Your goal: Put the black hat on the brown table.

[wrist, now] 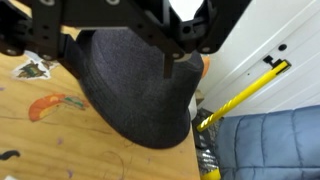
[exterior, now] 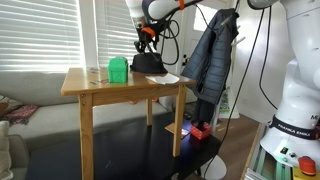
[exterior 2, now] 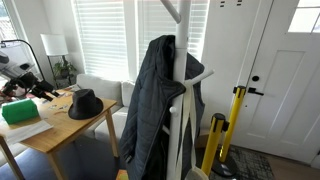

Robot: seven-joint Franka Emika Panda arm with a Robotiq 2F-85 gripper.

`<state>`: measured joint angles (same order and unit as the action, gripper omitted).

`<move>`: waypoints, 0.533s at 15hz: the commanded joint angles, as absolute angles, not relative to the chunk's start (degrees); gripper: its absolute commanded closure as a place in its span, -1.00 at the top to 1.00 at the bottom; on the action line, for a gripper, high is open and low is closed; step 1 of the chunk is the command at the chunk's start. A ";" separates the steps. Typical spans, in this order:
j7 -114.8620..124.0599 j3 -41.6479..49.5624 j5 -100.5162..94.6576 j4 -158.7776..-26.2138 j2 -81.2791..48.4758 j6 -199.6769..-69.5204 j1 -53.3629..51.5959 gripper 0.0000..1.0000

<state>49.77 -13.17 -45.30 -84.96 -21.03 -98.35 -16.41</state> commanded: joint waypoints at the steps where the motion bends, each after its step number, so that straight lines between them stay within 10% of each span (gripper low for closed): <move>1: 43.69 -12.22 -33.81 -78.04 -20.49 -87.75 -17.65 1.00; 8: 45.99 -12.95 -14.05 -73.97 -14.55 -79.89 -15.70 1.00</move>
<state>45.35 -11.97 -21.02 -74.54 -17.29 -82.31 -16.72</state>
